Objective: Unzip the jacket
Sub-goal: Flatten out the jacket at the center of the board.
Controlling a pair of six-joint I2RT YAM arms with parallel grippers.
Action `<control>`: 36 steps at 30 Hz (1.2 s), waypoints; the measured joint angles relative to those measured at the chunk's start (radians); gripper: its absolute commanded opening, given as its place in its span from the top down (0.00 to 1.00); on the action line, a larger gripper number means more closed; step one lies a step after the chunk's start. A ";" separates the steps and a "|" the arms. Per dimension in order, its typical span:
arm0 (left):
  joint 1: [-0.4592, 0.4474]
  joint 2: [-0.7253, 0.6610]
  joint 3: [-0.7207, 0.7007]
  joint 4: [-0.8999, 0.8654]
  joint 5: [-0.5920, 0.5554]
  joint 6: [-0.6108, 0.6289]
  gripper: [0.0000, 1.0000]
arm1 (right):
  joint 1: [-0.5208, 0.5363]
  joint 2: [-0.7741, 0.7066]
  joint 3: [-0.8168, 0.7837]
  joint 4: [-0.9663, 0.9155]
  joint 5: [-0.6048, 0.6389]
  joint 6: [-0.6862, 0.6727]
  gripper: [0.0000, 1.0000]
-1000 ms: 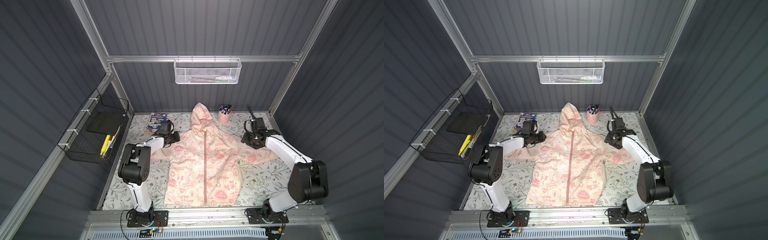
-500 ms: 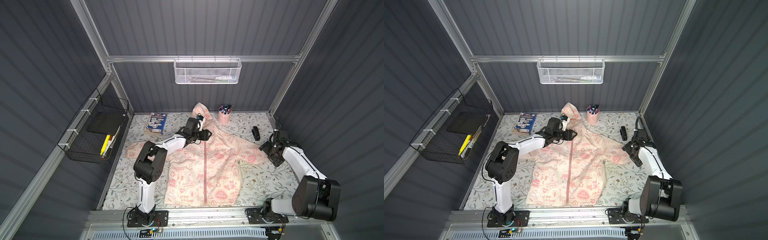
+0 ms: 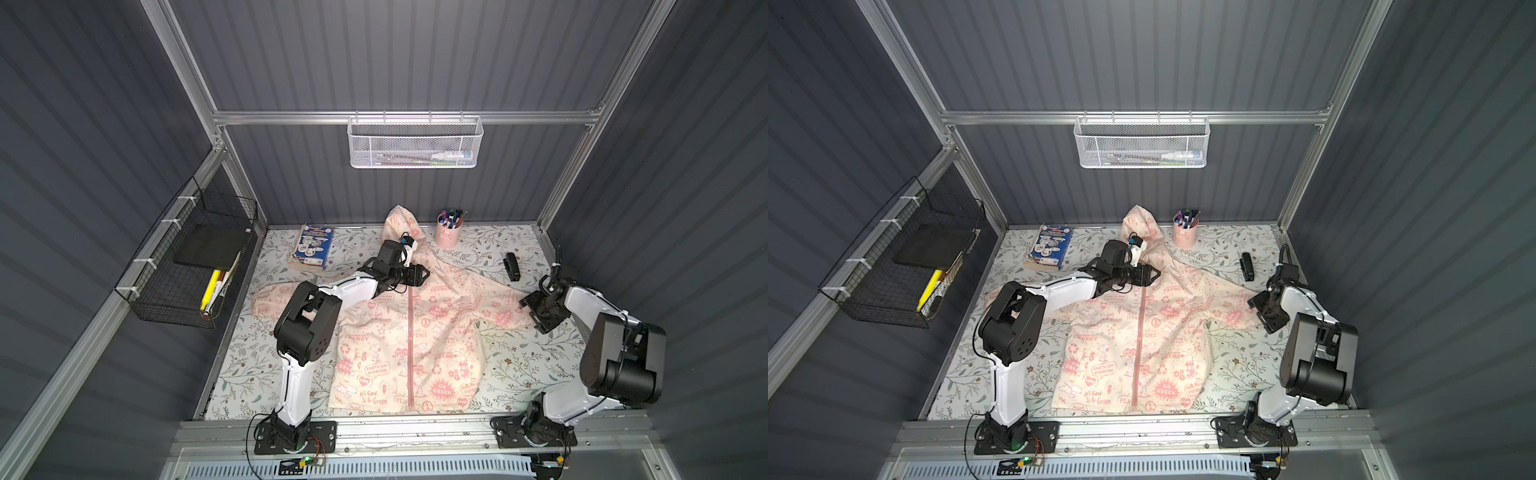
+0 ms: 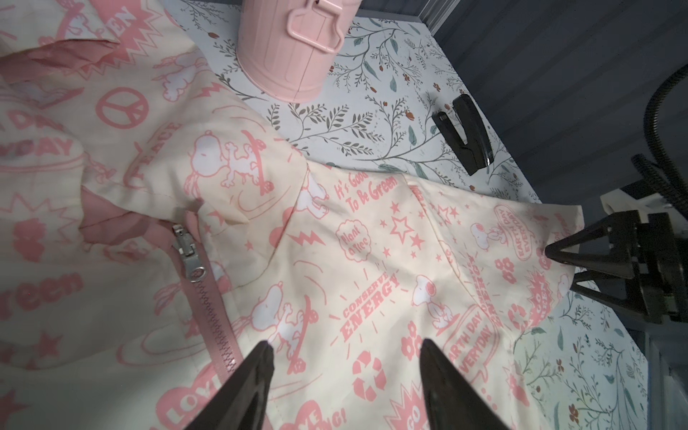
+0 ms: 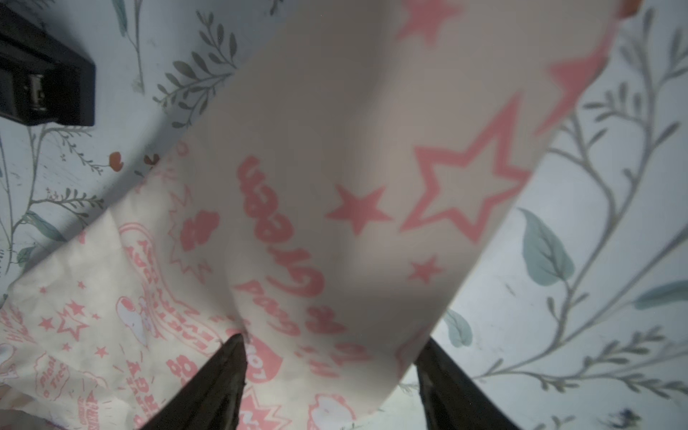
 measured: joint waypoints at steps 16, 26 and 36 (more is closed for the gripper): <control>0.070 -0.061 -0.121 0.026 0.053 -0.037 0.36 | 0.325 0.042 0.264 -0.179 0.246 -0.140 1.00; 0.182 -0.146 -0.245 0.100 0.085 -0.082 0.33 | 0.689 0.282 0.485 -0.249 0.145 -0.310 0.44; 0.134 -0.145 -0.256 0.142 0.116 -0.090 0.43 | 0.604 -0.066 0.296 -0.033 -0.013 -0.397 0.39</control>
